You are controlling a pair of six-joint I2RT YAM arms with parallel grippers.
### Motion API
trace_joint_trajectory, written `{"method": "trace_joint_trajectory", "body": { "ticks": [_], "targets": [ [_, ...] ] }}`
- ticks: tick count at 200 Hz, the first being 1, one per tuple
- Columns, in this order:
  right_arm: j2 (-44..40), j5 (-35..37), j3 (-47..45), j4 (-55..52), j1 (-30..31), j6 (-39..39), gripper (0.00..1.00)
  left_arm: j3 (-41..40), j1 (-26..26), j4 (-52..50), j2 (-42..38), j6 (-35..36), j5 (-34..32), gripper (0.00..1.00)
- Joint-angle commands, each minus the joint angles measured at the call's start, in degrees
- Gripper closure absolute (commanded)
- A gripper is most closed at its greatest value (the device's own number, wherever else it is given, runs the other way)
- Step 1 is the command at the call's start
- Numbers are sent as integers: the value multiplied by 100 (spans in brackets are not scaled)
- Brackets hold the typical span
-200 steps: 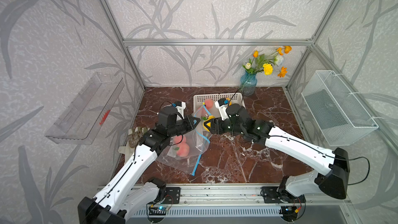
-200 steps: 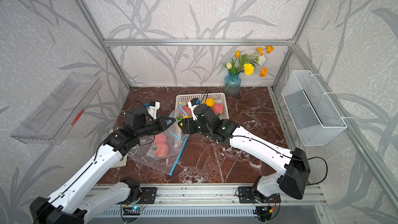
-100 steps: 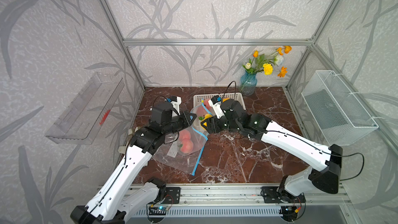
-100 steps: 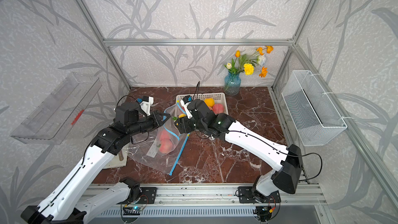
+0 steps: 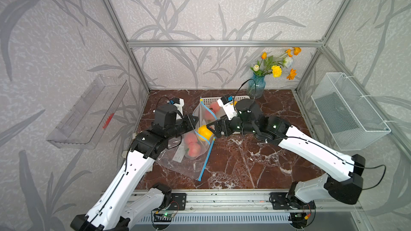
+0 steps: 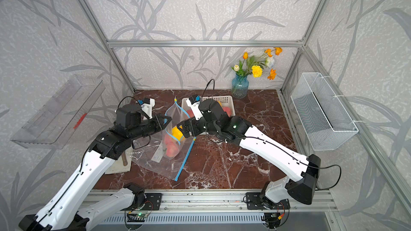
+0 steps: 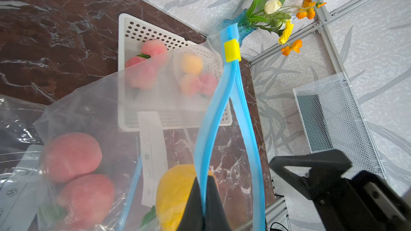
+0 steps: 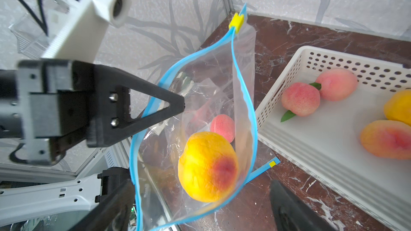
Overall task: Place the peach in a zip-top bag and seal the zipper
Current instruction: Place the peach in the zipper food storage bag.
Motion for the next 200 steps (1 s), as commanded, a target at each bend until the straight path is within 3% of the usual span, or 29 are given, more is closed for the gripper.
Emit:
{"method": "trace_joint_trajectory", "body": {
  "ticks": [1, 75, 101, 160, 178, 200],
  "targets": [
    [-521, 497, -233, 239, 12, -120, 4, 302, 38, -364, -115, 226, -373, 100],
    [-897, 943, -1101, 371, -572, 176, 1, 1309, 41, -1477, -197, 505, -974, 100],
    [-745, 932, -1272, 314, -777, 133, 1, 1766, 37, -1949, 49, 831, -1056, 100],
    [103, 1130, -1280, 78, -1428, 197, 1, 2820, 35, -3372, 392, 1428, -2265, 100],
    [530, 1213, -1138, 59, -1596, 187, 1, 2626, 39, -3275, 427, 1497, -2095, 100],
    [1141, 1300, -866, 76, -1715, 123, 1, 1942, 30, -2684, 572, 1377, -1295, 100]
  ]
}}
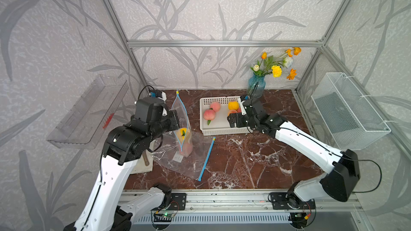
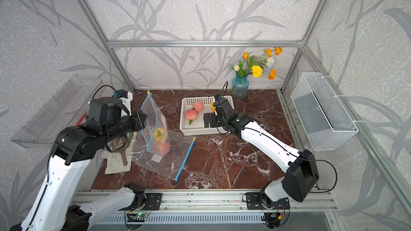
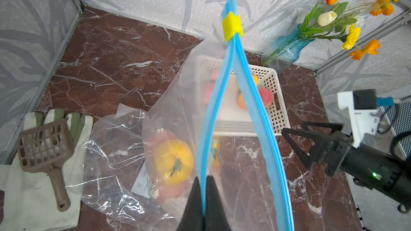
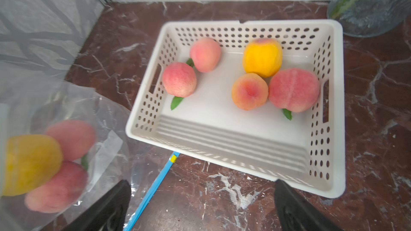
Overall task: Place the peach in a zip-top bag and seal the zipper
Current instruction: Place the peach in the zipper food storage bag, then pick up the peach from the basket.
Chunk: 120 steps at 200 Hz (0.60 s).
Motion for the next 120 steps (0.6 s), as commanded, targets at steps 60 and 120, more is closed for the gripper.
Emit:
{"method": "trace_joint_trajectory", "body": {
  "ticks": [60, 120],
  "targets": [
    [2126, 213, 1222, -93, -415, 89, 2, -2590, 10, 2915, 451, -963, 2084, 100],
    [3283, 641, 2156, -474, -548, 416, 7, -3000, -5, 3205, 602, -1095, 2219, 100]
  ]
}}
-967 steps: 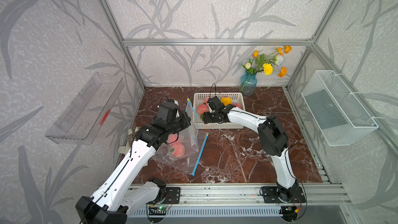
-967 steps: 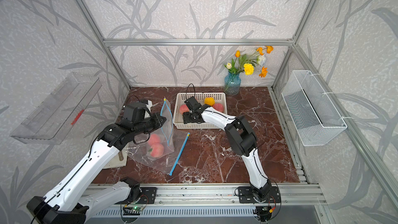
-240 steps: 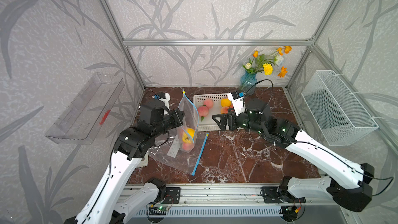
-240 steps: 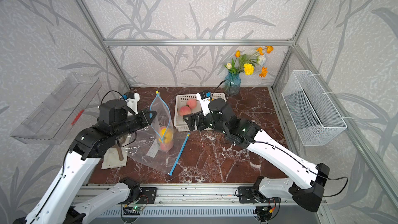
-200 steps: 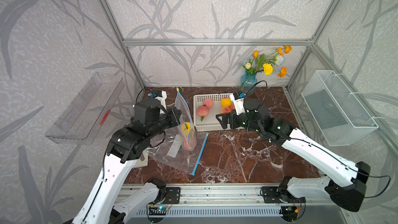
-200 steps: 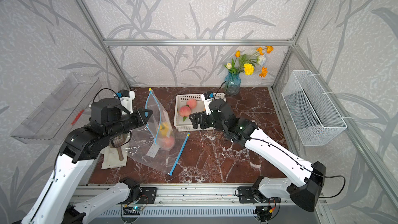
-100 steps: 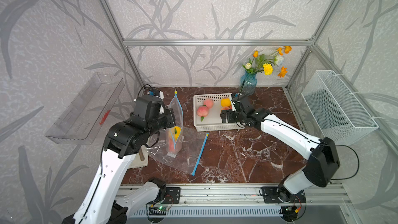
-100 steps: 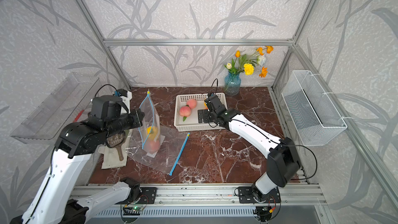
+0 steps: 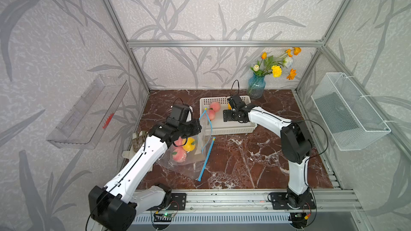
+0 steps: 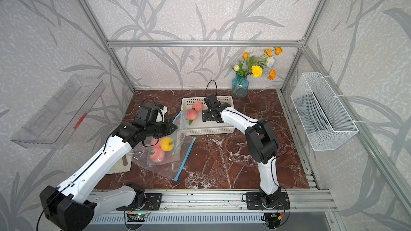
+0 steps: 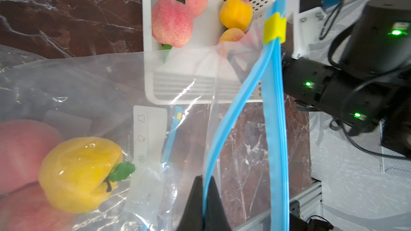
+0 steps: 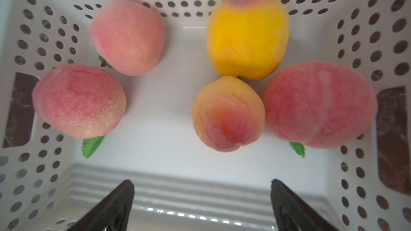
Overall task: Place the peach in a zip-top bag and seal the zipper
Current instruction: Pick up the peach from the basket.
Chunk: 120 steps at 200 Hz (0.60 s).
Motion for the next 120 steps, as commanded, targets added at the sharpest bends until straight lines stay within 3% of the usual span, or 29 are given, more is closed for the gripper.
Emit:
{"method": "trace_joint_trajectory", "body": {
  "ticks": [1, 26, 120],
  "targets": [
    [272, 332, 301, -286, -75, 219, 7, -90, -2, 350, -42, -115, 181, 100],
    [557, 562, 579, -437, -166, 345, 8, -134, -2, 334, -54, -101, 182, 100],
    [1329, 206, 1465, -616, -249, 119, 22, -293, -2, 374, 4, -128, 242, 100]
  ]
}}
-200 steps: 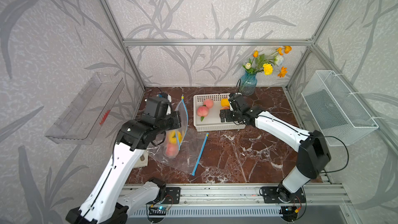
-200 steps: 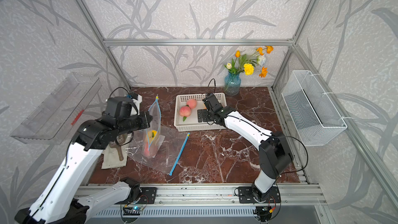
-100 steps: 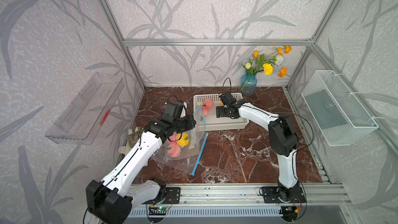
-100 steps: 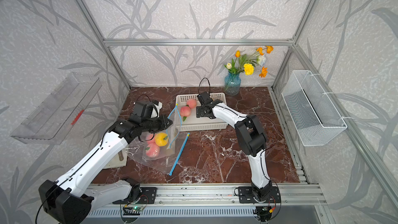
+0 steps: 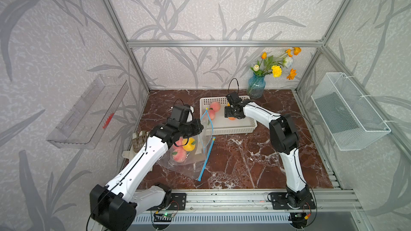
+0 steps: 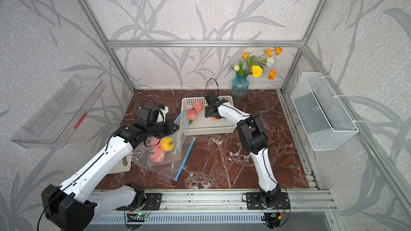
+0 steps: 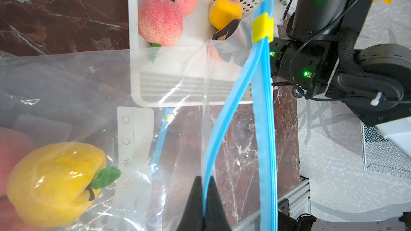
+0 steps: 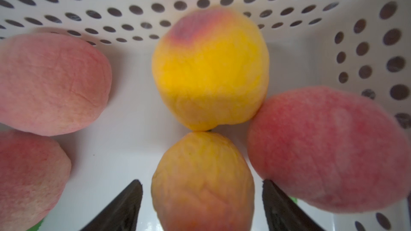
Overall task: Place the peach in a zip-top bag and seal the zipper
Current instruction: Pick up the peach from the basket.
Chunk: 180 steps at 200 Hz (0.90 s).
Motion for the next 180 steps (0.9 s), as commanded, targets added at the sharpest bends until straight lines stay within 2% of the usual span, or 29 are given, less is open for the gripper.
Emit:
{"method": "trace_joint_trajectory", "body": {
  "ticks": [1, 14, 91, 139, 180],
  "targets": [
    [150, -41, 210, -246, -12, -38, 23, -64, -2, 69, 2, -7, 40, 100],
    [139, -104, 177, -254, -17, -55, 29, -76, -2, 80, 1, 2, 37, 100],
    [-254, -226, -324, -6, -13, -103, 43, -90, -2, 130, 27, 24, 77, 100],
    [-1190, -648, -1012, 373, -12, -130, 44, -115, 3, 143, -25, -15, 96, 100],
    [-2213, -1530, -1568, 807, 34, -32, 44, -114, 16, 86, -26, 28, -163, 100]
  ]
}}
